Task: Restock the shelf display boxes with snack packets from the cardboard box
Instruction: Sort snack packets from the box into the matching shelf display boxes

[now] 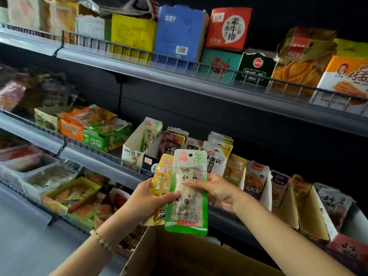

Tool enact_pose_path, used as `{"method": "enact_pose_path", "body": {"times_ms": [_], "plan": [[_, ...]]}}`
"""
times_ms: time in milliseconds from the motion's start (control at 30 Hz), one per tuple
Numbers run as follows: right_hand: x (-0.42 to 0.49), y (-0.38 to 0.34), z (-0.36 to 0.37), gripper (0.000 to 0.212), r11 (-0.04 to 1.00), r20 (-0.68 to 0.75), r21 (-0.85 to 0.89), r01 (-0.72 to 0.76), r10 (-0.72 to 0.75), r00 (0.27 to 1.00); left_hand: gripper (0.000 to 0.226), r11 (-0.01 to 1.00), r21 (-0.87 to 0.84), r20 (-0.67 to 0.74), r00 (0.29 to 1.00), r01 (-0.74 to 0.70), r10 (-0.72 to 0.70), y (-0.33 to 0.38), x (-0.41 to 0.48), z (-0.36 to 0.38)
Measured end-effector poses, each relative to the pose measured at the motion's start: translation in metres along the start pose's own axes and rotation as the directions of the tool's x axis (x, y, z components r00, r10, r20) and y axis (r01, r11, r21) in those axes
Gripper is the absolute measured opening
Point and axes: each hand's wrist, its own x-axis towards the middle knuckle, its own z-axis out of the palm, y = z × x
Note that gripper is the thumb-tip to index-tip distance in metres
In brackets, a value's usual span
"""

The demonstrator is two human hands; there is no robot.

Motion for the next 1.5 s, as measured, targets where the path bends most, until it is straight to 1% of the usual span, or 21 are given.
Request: {"method": "enact_pose_path", "body": {"times_ms": [100,200,267,333,400,467,500,600,633,700,733,767,867,967,1000,1100,1167,1367,1433,1500], "plan": [[0.024,-0.015,0.017,0.015,0.998,0.033,-0.064,0.002,0.000,0.999,0.034,1.000,0.000,-0.013,1.000,-0.026,0.026,0.004,0.010,-0.026],[0.056,-0.024,0.030,0.016,0.995,0.008,-0.099,0.011,-0.010,1.000,0.027,0.999,-0.052,-0.060,0.998,-0.002,-0.001,0.000,0.026,-0.051],[0.079,-0.030,0.037,0.020,0.999,-0.036,-0.036,0.015,-0.016,0.999,0.023,0.988,-0.151,-0.138,0.990,0.015,-0.037,-0.007,0.039,-0.075],[0.102,-0.036,0.039,0.018,0.998,-0.116,0.030,0.047,-0.043,0.992,0.025,0.974,-0.224,-0.218,0.974,0.008,-0.058,-0.016,0.051,-0.101],[0.126,-0.043,0.038,0.017,0.992,-0.177,0.074,0.106,-0.091,0.980,0.023,0.964,-0.263,-0.346,0.937,-0.043,-0.053,-0.029,0.058,-0.123],[0.150,-0.052,0.040,0.021,0.986,-0.207,0.091,0.141,-0.119,0.971,0.022,0.945,-0.305,-0.474,0.880,-0.122,-0.039,-0.042,0.065,-0.139],[0.163,-0.057,0.042,0.024,0.985,-0.227,0.086,0.149,-0.126,0.966,0.021,0.934,-0.320,-0.516,0.856,-0.158,-0.032,-0.046,0.068,-0.144],[0.205,-0.079,0.048,0.016,0.977,-0.307,0.066,0.204,-0.175,0.935,0.012,0.917,-0.320,-0.599,0.801,-0.236,-0.003,-0.050,0.080,-0.155],[0.221,-0.087,0.050,0.018,0.971,-0.342,0.048,0.232,-0.202,0.918,0.011,0.916,-0.309,-0.613,0.790,-0.256,0.014,-0.050,0.085,-0.158],[0.253,-0.101,0.054,0.036,0.964,-0.414,-0.026,0.266,-0.253,0.875,0.009,0.912,-0.286,-0.623,0.780,-0.293,0.055,-0.049,0.095,-0.161],[0.269,-0.105,0.056,0.044,0.963,-0.443,-0.083,0.257,-0.267,0.856,0.008,0.912,-0.275,-0.624,0.778,-0.304,0.071,-0.049,0.099,-0.162],[0.279,-0.108,0.060,0.047,0.960,-0.459,-0.133,0.245,-0.279,0.844,0.007,0.913,-0.265,-0.625,0.776,-0.310,0.083,-0.051,0.104,-0.163],[0.304,-0.109,0.073,0.033,0.929,-0.415,-0.288,0.233,-0.340,0.844,0.005,0.915,-0.247,-0.632,0.769,-0.320,0.099,-0.056,0.115,-0.162],[0.313,-0.104,0.077,0.022,0.870,-0.357,-0.441,0.219,-0.394,0.847,0.007,0.925,-0.235,-0.615,0.783,-0.300,0.097,-0.061,0.124,-0.161],[0.315,-0.102,0.076,0.022,0.849,-0.332,-0.477,0.226,-0.412,0.849,0.008,0.924,-0.238,-0.606,0.790,-0.298,0.099,-0.062,0.126,-0.162],[0.319,-0.097,0.071,0.022,0.740,-0.231,-0.630,0.235,-0.467,0.854,0.009,0.918,-0.260,-0.590,0.802,-0.300,0.095,-0.064,0.130,-0.164],[0.325,-0.094,0.068,0.022,0.702,-0.203,-0.667,0.247,-0.491,0.847,0.011,0.916,-0.268,-0.588,0.804,-0.299,0.091,-0.065,0.131,-0.165],[0.338,-0.094,0.058,0.024,0.642,-0.200,-0.715,0.277,-0.567,0.799,0.014,0.915,-0.278,-0.572,0.816,-0.291,0.086,-0.066,0.132,-0.166],[0.342,-0.092,0.052,0.027,0.616,-0.203,-0.731,0.293,-0.606,0.769,0.015,0.914,-0.280,-0.562,0.822,-0.293,0.092,-0.066,0.132,-0.164],[0.346,-0.091,0.048,0.032,0.610,-0.202,-0.732,0.305,-0.621,0.757,0.014,0.912,-0.282,-0.558,0.824,-0.298,0.096,-0.065,0.131,-0.163]]}}
